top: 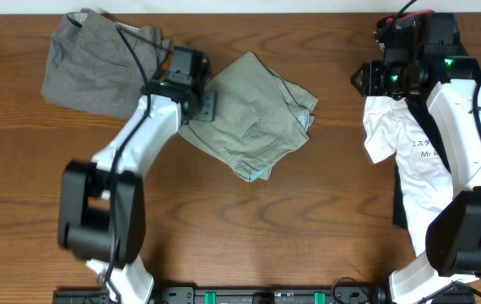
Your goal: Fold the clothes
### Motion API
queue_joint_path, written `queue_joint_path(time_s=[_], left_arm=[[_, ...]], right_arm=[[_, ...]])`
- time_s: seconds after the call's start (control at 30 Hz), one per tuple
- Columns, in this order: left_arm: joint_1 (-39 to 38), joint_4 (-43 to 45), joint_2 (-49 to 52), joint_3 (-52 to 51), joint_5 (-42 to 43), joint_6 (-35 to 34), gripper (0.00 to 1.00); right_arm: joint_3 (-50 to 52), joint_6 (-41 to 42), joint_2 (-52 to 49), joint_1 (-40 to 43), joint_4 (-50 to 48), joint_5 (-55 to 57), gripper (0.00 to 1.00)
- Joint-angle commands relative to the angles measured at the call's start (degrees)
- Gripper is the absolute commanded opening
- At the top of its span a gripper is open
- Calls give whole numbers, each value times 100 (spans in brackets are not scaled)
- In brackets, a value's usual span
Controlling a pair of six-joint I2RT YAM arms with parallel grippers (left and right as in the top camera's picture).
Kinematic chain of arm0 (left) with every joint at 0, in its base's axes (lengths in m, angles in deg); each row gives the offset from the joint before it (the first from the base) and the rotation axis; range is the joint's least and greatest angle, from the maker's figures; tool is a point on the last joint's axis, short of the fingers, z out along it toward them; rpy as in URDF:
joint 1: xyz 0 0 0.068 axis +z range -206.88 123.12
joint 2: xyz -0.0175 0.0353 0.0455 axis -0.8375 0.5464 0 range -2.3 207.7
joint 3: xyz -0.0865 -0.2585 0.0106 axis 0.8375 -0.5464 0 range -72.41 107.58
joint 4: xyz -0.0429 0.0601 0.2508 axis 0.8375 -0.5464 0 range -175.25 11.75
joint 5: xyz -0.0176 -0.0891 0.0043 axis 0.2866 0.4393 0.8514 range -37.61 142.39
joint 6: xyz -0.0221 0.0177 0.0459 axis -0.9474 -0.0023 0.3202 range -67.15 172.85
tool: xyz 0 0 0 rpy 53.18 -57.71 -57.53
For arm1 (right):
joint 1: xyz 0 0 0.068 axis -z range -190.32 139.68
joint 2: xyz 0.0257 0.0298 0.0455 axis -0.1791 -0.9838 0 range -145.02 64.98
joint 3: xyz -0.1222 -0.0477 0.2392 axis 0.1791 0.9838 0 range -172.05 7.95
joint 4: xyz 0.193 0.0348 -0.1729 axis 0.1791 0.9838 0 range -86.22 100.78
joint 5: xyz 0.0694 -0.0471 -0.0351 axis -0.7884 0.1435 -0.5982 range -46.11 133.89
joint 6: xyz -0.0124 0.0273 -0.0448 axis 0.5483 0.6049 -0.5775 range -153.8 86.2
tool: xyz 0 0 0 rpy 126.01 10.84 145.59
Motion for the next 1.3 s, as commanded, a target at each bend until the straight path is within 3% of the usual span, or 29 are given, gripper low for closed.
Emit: queue_joint_path(time_s=[0.0, 0.1, 0.27, 0.53, 0.83, 1.27], left_arm=[[-494, -22, -595, 201, -26, 446, 70], [-1032, -20, -680, 201, -26, 739, 76], [-1947, -20, -411, 168, -85, 1342, 78], [-2728, 247, 223, 168, -782, 1379, 84], [-3018, 678, 813, 168, -1377, 1377, 92], [-3018, 1073, 1379, 168, -1381, 1377, 93]], right_arm=[[44, -31, -39, -20, -26, 13, 47], [44, -33, -39, -15, -26, 13, 50], [44, -31, -39, 87, -50, 11, 56], [44, -31, -39, 247, -37, -33, 60], [44, -31, -39, 254, -39, -33, 62], [44, -31, -39, 254, -42, -33, 63]])
